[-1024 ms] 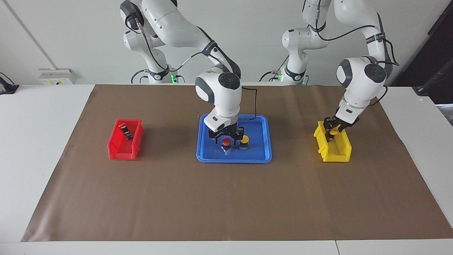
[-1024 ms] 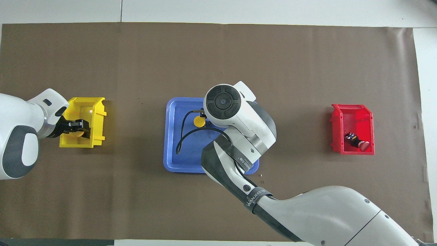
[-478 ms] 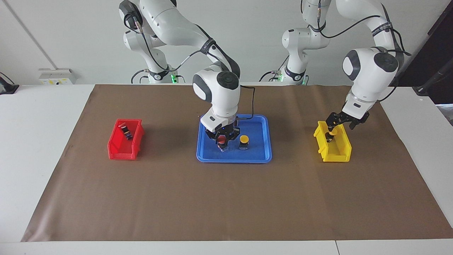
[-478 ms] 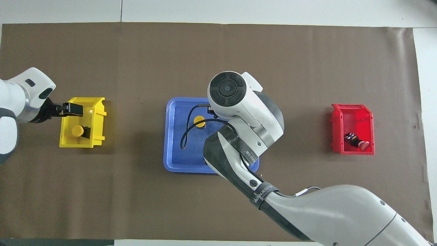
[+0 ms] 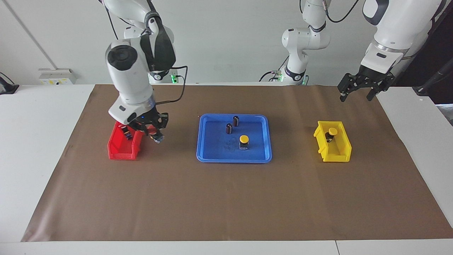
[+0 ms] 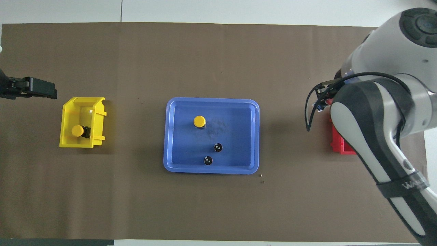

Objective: Sort red and yellow buttons by color

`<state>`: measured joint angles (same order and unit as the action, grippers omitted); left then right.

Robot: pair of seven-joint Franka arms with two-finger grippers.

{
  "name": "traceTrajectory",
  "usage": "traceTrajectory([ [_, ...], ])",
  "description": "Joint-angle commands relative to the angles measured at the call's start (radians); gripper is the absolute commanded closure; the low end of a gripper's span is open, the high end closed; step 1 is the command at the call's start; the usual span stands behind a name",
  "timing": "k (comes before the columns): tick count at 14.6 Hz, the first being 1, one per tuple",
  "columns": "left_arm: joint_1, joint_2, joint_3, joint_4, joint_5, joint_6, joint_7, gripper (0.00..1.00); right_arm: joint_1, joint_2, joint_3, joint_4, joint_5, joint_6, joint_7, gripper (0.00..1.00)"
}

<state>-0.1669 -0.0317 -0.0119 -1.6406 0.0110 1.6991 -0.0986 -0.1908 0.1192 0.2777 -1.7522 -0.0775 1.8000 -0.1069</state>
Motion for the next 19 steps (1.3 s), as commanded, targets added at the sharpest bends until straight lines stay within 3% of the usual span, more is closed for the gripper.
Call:
traceTrajectory([
  [1, -0.149, 0.036, 0.009, -0.168, -0.014, 0.254, -0.235, 0.0, -0.166, -0.081, 0.015, -0.174, 0.054, 0.114, -0.26, 0.87],
  [5, -0.339, 0.226, 0.01, -0.14, -0.008, 0.402, -0.487, 0.0, -0.236, -0.138, 0.014, -0.338, 0.056, 0.264, -0.37, 0.87],
  [9, -0.474, 0.305, 0.01, -0.148, 0.018, 0.487, -0.679, 0.0, -0.226, -0.159, 0.014, -0.423, 0.056, 0.392, -0.347, 0.87],
  [12, -0.516, 0.352, 0.01, -0.153, 0.04, 0.496, -0.722, 0.0, -0.226, -0.17, 0.014, -0.481, 0.056, 0.464, -0.347, 0.8],
  [13, -0.517, 0.366, 0.01, -0.151, 0.058, 0.505, -0.73, 0.0, -0.223, -0.17, 0.014, -0.483, 0.056, 0.47, -0.346, 0.62],
  [14, -0.517, 0.368, 0.01, -0.153, 0.064, 0.507, -0.739, 0.01, -0.223, -0.17, 0.014, -0.478, 0.056, 0.469, -0.346, 0.24],
  [15, -0.517, 0.368, 0.01, -0.156, 0.064, 0.505, -0.743, 0.03, -0.223, -0.168, 0.014, -0.472, 0.056, 0.46, -0.346, 0.0],
  [17, -0.516, 0.368, 0.01, -0.157, 0.064, 0.504, -0.75, 0.18, -0.225, -0.159, 0.014, -0.402, 0.056, 0.376, -0.346, 0.0],
  [18, -0.517, 0.371, 0.01, -0.157, 0.063, 0.504, -0.753, 0.37, -0.225, -0.158, 0.014, -0.348, 0.056, 0.311, -0.338, 0.0],
  [19, -0.516, 0.375, 0.01, -0.159, 0.064, 0.502, -0.751, 0.82, -0.223, -0.159, 0.015, -0.298, 0.056, 0.255, -0.315, 0.0],
])
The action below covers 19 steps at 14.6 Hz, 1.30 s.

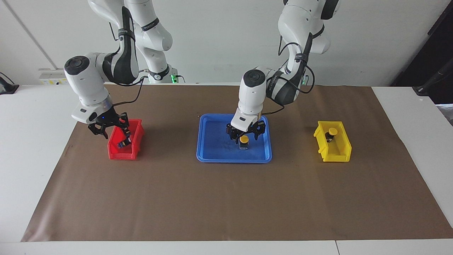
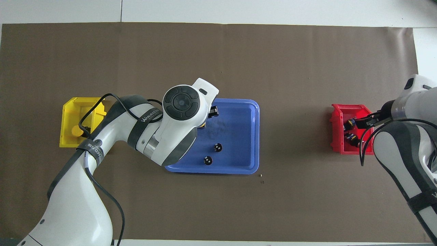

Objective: Sort red and yellow buttons by color

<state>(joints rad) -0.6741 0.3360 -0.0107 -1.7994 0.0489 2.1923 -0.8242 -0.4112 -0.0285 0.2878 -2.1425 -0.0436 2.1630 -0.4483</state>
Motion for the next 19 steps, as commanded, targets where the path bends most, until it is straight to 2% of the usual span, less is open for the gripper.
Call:
traceTrajectory([
  [1, -0.008, 0.014, 0.008, -0.011, 0.026, 0.015, -0.024, 0.97, -0.003, -0.016, 0.007, 0.157, 0.022, -0.179, 0.058, 0.0],
  [5, -0.008, 0.012, 0.009, 0.029, 0.025, -0.041, -0.029, 0.99, -0.001, -0.022, 0.017, 0.382, 0.022, -0.45, 0.157, 0.0],
  [8, 0.011, -0.002, 0.018, 0.167, 0.023, -0.224, -0.018, 0.99, -0.001, -0.022, 0.017, 0.476, 0.021, -0.563, 0.22, 0.0],
  [10, 0.047, -0.025, 0.021, 0.219, 0.023, -0.31, 0.008, 0.99, -0.005, -0.012, 0.017, 0.528, 0.013, -0.61, 0.241, 0.0],
  [12, 0.114, -0.067, 0.021, 0.215, 0.026, -0.359, 0.106, 0.99, -0.012, 0.001, 0.016, 0.553, 0.01, -0.617, 0.258, 0.0],
  [14, 0.22, -0.087, 0.021, 0.218, 0.026, -0.417, 0.308, 0.99, -0.002, 0.042, 0.008, 0.616, 0.001, -0.695, 0.273, 0.0],
  [16, 0.338, -0.097, 0.021, 0.216, 0.026, -0.411, 0.463, 0.99, 0.006, 0.059, 0.002, 0.679, 0.001, -0.726, 0.327, 0.0],
  [17, 0.381, -0.095, 0.021, 0.216, 0.026, -0.404, 0.53, 0.99, 0.065, 0.059, -0.04, 0.679, -0.002, -0.723, 0.342, 0.0],
  [19, 0.458, -0.097, 0.021, 0.195, 0.026, -0.366, 0.634, 0.99, 0.191, 0.052, -0.186, 0.673, -0.001, -0.712, 0.349, 0.0],
])
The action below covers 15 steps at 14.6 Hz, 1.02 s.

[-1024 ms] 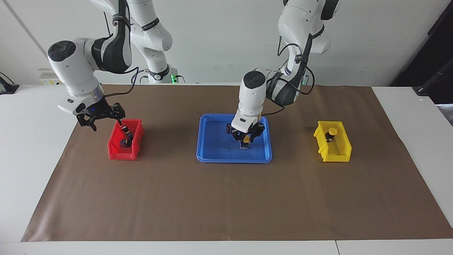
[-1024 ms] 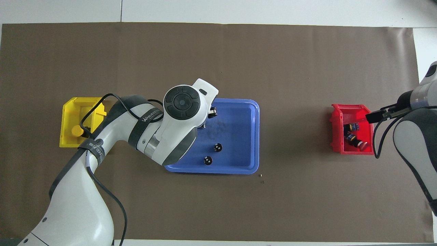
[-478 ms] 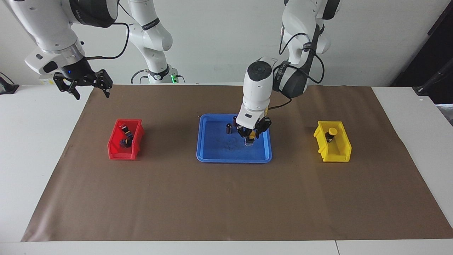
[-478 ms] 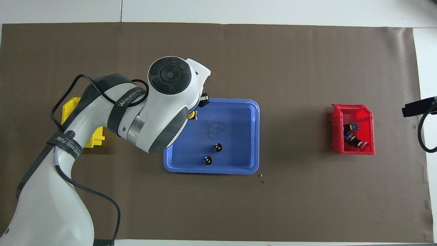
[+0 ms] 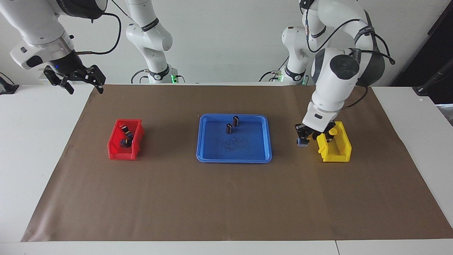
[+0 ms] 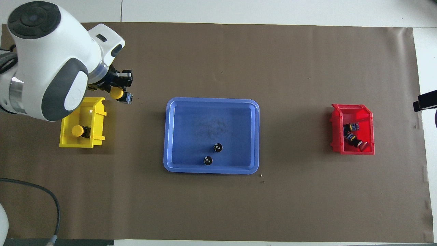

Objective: Sort red and yellow buttons by color
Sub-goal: 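Drop the yellow button into the yellow bin with the left gripper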

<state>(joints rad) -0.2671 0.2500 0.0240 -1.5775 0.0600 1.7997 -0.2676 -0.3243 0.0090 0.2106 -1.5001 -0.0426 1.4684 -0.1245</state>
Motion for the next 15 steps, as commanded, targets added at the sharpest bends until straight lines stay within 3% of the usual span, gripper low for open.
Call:
traceTrajectory([
  [1, 0.089, -0.015, -0.013, -0.056, 0.015, 0.076, 0.115, 0.99, 0.155, 0.009, -0.167, 0.023, 0.0, -0.008, 0.025, 0.0],
  [4, 0.167, -0.037, -0.013, -0.13, 0.015, 0.168, 0.197, 0.99, 0.261, 0.005, -0.292, 0.011, 0.006, -0.01, 0.025, 0.0],
  [15, 0.229, -0.17, -0.01, -0.499, 0.017, 0.446, 0.209, 0.99, 0.275, -0.006, -0.321, -0.005, 0.012, -0.01, 0.063, 0.0],
])
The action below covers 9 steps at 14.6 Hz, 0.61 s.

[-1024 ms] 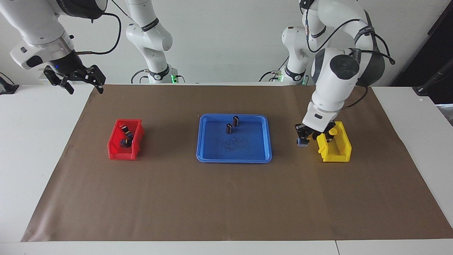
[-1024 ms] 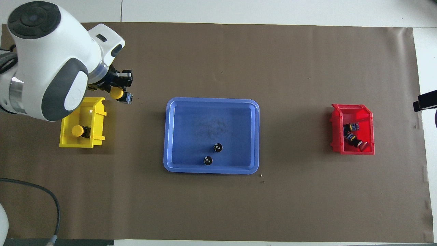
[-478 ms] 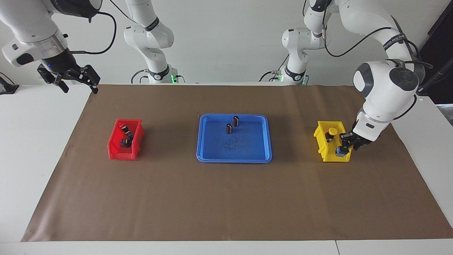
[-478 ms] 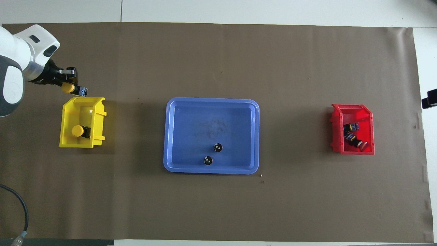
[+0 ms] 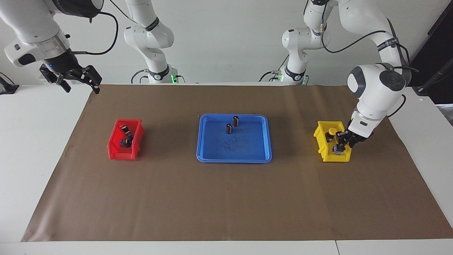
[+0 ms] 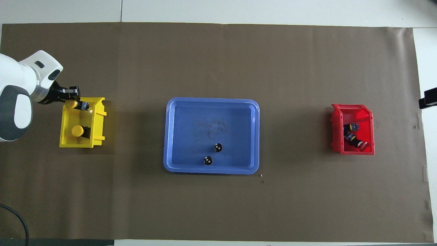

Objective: Sort red and yellow buttons by color

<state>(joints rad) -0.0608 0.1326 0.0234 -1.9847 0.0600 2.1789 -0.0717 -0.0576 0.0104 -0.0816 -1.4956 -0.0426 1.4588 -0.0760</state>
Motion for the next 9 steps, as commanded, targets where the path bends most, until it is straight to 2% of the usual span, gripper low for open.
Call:
traceTrajectory([
  [1, 0.025, -0.051, -0.01, -0.108, 0.015, 0.088, 0.012, 0.99, 0.01, -0.009, -0.035, -0.015, 0.013, 0.0, 0.015, 0.0],
  [4, 0.024, -0.041, -0.011, -0.152, 0.015, 0.176, 0.001, 0.97, 0.01, -0.01, -0.021, -0.014, 0.012, 0.0, 0.036, 0.0],
  [5, 0.025, -0.041, -0.011, -0.152, 0.015, 0.177, 0.007, 0.77, 0.013, -0.004, -0.021, -0.017, 0.013, 0.002, 0.042, 0.0],
  [6, 0.024, -0.041, -0.011, -0.152, 0.015, 0.177, 0.004, 0.4, 0.013, -0.006, -0.021, -0.017, 0.013, 0.0, 0.042, 0.0],
  [7, 0.022, -0.041, -0.011, -0.151, 0.015, 0.171, 0.001, 0.25, 0.013, -0.006, -0.021, -0.018, 0.013, 0.002, 0.042, 0.0],
  [8, 0.018, -0.041, -0.01, -0.149, 0.015, 0.168, 0.0, 0.2, 0.013, -0.006, -0.021, -0.018, 0.013, 0.002, 0.042, 0.0],
  [9, 0.016, -0.041, -0.01, -0.141, 0.015, 0.165, 0.001, 0.2, 0.013, -0.007, -0.021, -0.021, 0.013, -0.006, 0.036, 0.0],
])
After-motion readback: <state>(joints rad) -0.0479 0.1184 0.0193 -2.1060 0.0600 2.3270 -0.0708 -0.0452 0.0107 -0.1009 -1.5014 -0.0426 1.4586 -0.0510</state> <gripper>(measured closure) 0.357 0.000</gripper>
